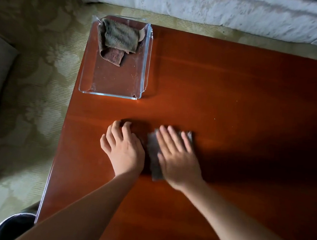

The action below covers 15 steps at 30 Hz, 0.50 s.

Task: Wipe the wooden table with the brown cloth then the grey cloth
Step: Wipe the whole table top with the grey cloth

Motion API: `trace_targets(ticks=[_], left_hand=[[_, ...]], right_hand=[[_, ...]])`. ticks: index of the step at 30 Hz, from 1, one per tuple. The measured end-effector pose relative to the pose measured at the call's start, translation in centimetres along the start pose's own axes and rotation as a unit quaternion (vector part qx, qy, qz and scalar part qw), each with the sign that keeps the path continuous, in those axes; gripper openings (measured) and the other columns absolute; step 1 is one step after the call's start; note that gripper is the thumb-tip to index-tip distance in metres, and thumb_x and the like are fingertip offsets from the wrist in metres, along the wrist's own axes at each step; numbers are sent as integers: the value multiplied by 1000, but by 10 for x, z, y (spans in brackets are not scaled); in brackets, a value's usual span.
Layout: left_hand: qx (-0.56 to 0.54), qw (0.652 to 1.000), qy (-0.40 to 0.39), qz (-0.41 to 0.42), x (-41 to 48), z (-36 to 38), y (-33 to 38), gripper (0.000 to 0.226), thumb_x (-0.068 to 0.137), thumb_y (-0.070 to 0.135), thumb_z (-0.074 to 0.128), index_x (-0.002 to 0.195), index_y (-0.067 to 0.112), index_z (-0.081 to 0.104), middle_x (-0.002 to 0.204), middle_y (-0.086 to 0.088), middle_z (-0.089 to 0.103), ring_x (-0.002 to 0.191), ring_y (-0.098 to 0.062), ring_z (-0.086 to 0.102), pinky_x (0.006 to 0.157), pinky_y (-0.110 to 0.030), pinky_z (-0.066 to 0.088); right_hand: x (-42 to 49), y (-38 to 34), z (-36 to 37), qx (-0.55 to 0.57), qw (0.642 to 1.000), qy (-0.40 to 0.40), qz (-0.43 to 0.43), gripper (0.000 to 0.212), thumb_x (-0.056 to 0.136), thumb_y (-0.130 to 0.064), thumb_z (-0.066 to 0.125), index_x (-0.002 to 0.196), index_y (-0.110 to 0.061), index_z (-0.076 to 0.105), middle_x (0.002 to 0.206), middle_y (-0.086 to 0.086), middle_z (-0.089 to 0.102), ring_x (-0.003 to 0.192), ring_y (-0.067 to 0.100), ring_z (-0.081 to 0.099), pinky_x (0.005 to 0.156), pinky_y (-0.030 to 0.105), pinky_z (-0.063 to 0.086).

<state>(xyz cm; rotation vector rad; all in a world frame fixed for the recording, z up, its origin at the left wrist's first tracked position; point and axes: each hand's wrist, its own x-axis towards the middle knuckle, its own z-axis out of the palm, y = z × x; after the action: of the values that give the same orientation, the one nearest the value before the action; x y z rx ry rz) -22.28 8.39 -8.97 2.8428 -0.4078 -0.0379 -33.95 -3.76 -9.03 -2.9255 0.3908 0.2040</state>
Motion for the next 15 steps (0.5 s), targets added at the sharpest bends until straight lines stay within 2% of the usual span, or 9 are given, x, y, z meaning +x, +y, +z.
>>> trace_targets(ticks=[3,8,11,15], left_hand=[[2,1000,12,13,1,10,33,43,90,19,54,132,16,61,145,-10,55,138,-33,47,116,-55,31],[-20,996,-2,86,10,23,92,46,93,20,52,138,17,59,152,-10,51,145,-31,41,123,-55,23],[-34,992,-11,121,32,29,119,51,90,16,52,141,14,57,154,-12,50,147,-33,39,124,-53,23],[-57,989,-5,135,72,34,160,52,89,13,46,139,11,58,151,-14,53,147,-35,40,124,-52,28]], right_hand=[[67,56,-13,-17,998,35,43,63,109,-38,30,167,-15,19,174,3,20,161,23,16,129,51,15],[116,142,-39,-20,993,17,113,65,108,-43,14,168,-18,11,176,-1,10,162,22,7,130,51,8],[62,143,-35,-28,994,22,105,64,109,-40,22,168,-16,12,175,3,12,162,26,9,128,55,12],[-72,117,-19,-23,998,-24,53,71,106,-41,37,167,-13,13,175,6,11,162,30,8,123,63,21]])
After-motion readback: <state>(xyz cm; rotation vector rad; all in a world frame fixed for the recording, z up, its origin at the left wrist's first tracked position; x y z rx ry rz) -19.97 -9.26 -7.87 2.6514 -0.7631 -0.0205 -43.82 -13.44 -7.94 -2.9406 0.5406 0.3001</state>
